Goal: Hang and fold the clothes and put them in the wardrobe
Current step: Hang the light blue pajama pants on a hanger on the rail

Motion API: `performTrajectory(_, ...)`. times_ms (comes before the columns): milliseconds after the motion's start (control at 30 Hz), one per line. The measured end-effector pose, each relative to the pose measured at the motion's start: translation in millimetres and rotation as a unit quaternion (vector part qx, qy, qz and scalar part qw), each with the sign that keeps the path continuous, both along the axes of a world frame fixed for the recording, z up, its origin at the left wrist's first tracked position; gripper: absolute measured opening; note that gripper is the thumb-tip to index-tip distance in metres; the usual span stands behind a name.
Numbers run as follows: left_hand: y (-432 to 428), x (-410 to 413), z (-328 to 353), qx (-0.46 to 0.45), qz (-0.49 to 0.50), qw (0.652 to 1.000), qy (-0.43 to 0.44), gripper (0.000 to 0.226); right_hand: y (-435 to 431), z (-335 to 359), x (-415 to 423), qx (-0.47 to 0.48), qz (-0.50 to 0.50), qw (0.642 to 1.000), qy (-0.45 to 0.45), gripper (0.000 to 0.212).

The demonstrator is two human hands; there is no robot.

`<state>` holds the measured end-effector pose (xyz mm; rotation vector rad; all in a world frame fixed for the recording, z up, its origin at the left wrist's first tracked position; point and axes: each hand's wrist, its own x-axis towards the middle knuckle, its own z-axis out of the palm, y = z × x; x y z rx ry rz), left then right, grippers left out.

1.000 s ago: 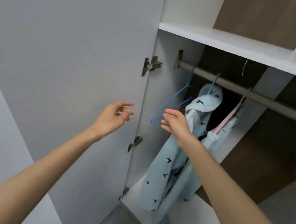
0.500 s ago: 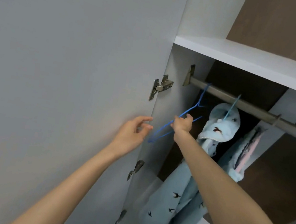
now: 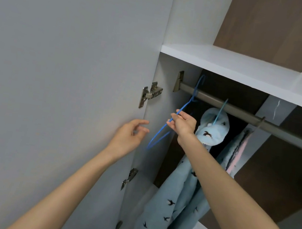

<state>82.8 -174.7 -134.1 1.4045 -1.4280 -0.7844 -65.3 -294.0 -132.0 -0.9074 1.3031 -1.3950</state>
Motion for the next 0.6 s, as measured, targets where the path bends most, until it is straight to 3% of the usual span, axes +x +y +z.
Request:
performTrajectory(300,39.8,-1.5,4.5,0.014,0.013,1.000,0.004,0.029,83.8,17.4,-26.5,0.021,0.122,0.991,0.057,0.025)
performTrajectory(600,124.4,-31.7,-23.5,0.092,-0.015,0.993,-0.078,0.042,193.8,-0.6,-86.6,0.071,0.140,0.968,0.197,0.030)
